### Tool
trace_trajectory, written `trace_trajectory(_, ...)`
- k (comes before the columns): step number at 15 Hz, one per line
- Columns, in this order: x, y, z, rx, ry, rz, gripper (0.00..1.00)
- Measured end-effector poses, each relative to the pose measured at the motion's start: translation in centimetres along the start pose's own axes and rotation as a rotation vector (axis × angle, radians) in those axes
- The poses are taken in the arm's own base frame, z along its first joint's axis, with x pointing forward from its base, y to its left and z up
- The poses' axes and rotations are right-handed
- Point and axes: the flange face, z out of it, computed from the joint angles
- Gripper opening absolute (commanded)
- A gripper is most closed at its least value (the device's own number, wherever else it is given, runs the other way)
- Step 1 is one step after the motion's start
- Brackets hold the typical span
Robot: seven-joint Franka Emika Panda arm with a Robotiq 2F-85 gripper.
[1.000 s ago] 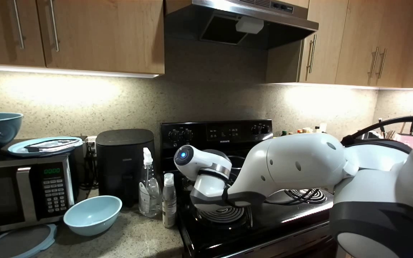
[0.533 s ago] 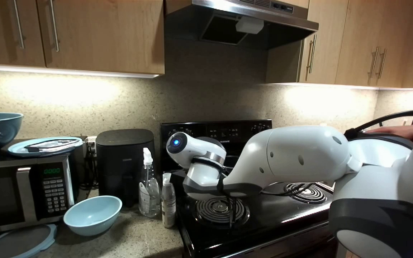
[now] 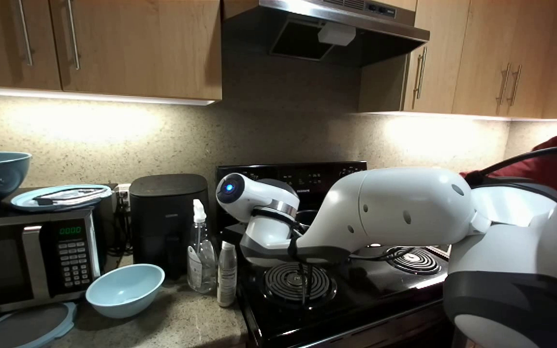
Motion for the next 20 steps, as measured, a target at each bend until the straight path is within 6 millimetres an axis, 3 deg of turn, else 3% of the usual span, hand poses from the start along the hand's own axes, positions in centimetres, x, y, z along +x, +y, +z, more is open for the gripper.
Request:
trace_trajectory(12, 1.8, 3.0, 2.6, -0.203, 0.076, 0.257, 1.00)
trace_trajectory(20, 2.0, 4.2, 3.2, -0.285, 0.115, 0.365, 1.00)
